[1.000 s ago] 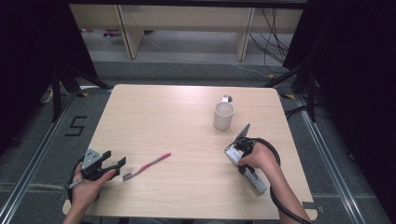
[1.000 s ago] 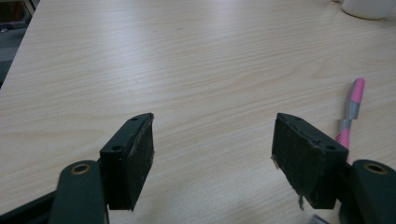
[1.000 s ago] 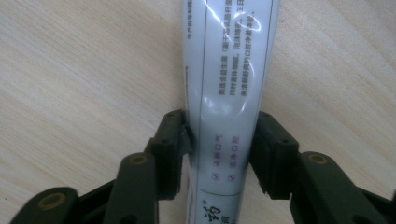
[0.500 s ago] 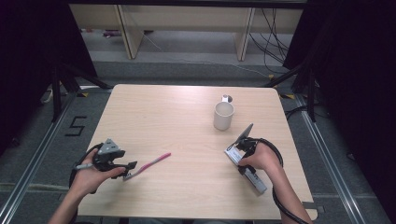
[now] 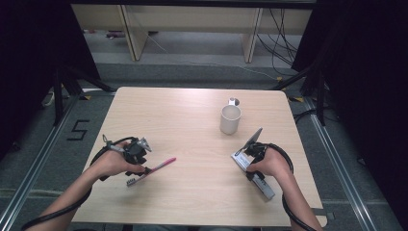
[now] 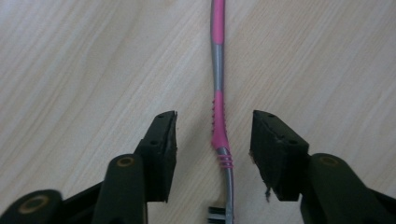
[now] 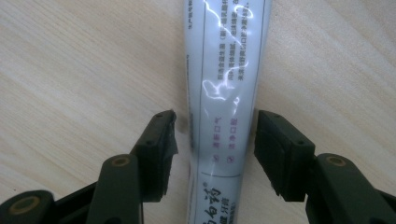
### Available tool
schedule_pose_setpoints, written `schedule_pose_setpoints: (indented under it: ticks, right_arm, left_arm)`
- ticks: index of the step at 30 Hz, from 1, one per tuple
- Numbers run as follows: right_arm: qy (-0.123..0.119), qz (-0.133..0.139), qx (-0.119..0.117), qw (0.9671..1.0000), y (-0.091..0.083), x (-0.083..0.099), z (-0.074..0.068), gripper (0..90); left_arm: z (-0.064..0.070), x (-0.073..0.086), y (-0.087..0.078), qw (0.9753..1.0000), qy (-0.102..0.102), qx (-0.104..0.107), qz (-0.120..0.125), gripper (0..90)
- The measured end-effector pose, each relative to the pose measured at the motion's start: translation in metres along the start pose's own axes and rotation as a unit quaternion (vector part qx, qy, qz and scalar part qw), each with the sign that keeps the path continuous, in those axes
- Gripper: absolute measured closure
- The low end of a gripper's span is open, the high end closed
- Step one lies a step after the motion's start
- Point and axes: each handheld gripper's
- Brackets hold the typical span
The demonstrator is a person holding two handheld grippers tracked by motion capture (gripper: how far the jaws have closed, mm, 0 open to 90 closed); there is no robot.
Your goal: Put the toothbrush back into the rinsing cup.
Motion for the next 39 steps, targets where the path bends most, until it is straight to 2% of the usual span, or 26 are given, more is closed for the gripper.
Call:
schedule_pose_setpoints:
  ticks: [1, 2, 3, 4, 6, 7, 8, 11, 12, 13, 14, 15, 16, 21, 22, 23, 24, 27, 31, 32, 35, 39]
  right_arm:
    - [-0.001, 0.0, 0.0, 1.0, 0.0, 0.0, 0.0, 48.4]
    - [-0.015, 0.009, 0.003, 0.9998, 0.0, 0.0, 0.002, 48.4]
    - [-0.015, 0.009, 0.003, 0.9998, 0.0, 0.0, 0.002, 48.4]
    - [0.001, 0.0, -0.001, 1.0, -0.002, 0.001, -0.001, 48.3]
    - [-0.001, 0.002, -0.003, 1.0, -0.002, 0.001, 0.0, 48.3]
    - [-0.001, 0.002, -0.003, 1.0, -0.002, 0.001, 0.0, 48.3]
    - [-0.009, 0.01, 0.002, 0.9999, -0.002, 0.002, 0.001, 48.3]
    - [0.002, 0.004, 0.0, 1.0, -0.003, 0.003, -0.001, 48.3]
    - [-0.001, 0.007, 0.0, 1.0, -0.003, 0.003, -0.001, 48.3]
    - [-0.001, 0.007, 0.0, 1.0, -0.003, 0.003, -0.001, 48.3]
    - [-0.002, 0.009, 0.001, 1.0, -0.003, 0.004, -0.001, 48.3]
    - [-0.006, 0.013, 0.003, 0.9999, -0.003, 0.004, 0.0, 48.3]
    - [-0.001, 0.01, 0.003, 0.9999, -0.004, 0.004, -0.001, 48.3]
    - [-0.007, 0.018, 0.002, 0.9998, -0.006, 0.005, 0.0, 48.3]
    - [-0.011, 0.022, 0.0, 0.9997, -0.005, 0.006, 0.001, 48.3]
    - [-0.009, 0.02, -0.001, 0.9997, -0.006, 0.006, 0.001, 48.3]
    - [-0.017, 0.026, 0.002, 0.9995, -0.005, 0.006, 0.002, 48.3]
    - [-0.018, 0.026, 0.002, 0.9995, -0.004, 0.007, 0.002, 48.2]
    - [-0.016, 0.029, 0.002, 0.9994, -0.004, 0.007, 0.002, 48.1]
    - [-0.013, 0.027, 0.002, 0.9995, -0.005, 0.007, 0.002, 48.1]
    - [-0.015, 0.031, 0.002, 0.9994, -0.005, 0.007, 0.002, 48.0]
    - [-0.023, 0.031, 0.003, 0.9993, -0.006, 0.006, 0.003, 48.0]
  left_arm:
    - [0.0, -0.003, 0.002, 1.0, 0.002, 0.0, -0.01, 55.0]
    - [-0.001, -0.009, 0.005, 0.9994, 0.007, 0.003, -0.033, 56.5]
    - [-0.001, -0.009, 0.005, 0.9994, 0.007, 0.003, -0.033, 57.2]
    - [-0.002, -0.014, 0.009, 0.9984, 0.011, 0.006, -0.055, 58.0]
    - [-0.002, -0.018, 0.012, 0.9963, 0.022, 0.012, -0.082, 58.8]
    - [-0.002, -0.018, 0.012, 0.9963, 0.022, 0.012, -0.082, 58.9]
    - [-0.002, -0.023, 0.014, 0.9946, 0.027, 0.019, -0.099, 59.0]
    - [-0.002, -0.027, 0.017, 0.9933, 0.03, 0.02, -0.11, 60.1]
    - [-0.001, -0.03, 0.019, 0.9905, 0.044, 0.023, -0.128, 61.8]
    - [-0.001, -0.03, 0.019, 0.9905, 0.044, 0.023, -0.128, 62.7]
    - [-0.001, -0.032, 0.021, 0.9892, 0.054, 0.024, -0.134, 62.7]
    - [-0.002, -0.033, 0.022, 0.9888, 0.055, 0.023, -0.137, 64.6]
    - [-0.003, -0.036, 0.024, 0.9872, 0.055, 0.023, -0.148, 65.1]
    - [-0.005, -0.037, 0.03, 0.9862, 0.056, 0.02, -0.154, 67.6]
    - [-0.005, -0.038, 0.032, 0.9843, 0.059, 0.02, -0.165, 68.4]
    - [-0.004, -0.038, 0.033, 0.9847, 0.054, 0.021, -0.164, 69.2]
    - [-0.004, -0.038, 0.034, 0.9841, 0.057, 0.021, -0.167, 69.3]
    - [-0.004, -0.038, 0.036, 0.9845, 0.058, 0.018, -0.165, 71.0]
    - [-0.004, -0.038, 0.036, 0.9833, 0.061, 0.017, -0.171, 74.2]
    - [-0.004, -0.039, 0.036, 0.9829, 0.068, 0.016, -0.17, 75.3]
    - [-0.003, -0.039, 0.036, 0.9819, 0.067, 0.017, -0.176, 79.7]
    - [-0.002, -0.038, 0.036, 0.982, 0.072, 0.017, -0.174, 81.4]
Point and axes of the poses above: each handheld gripper's, and its own axes: y roughly forward along the jaws, x roughly out of its underside, z roughly to its right, and after that the axes turned 8 degrees about x, right-handed
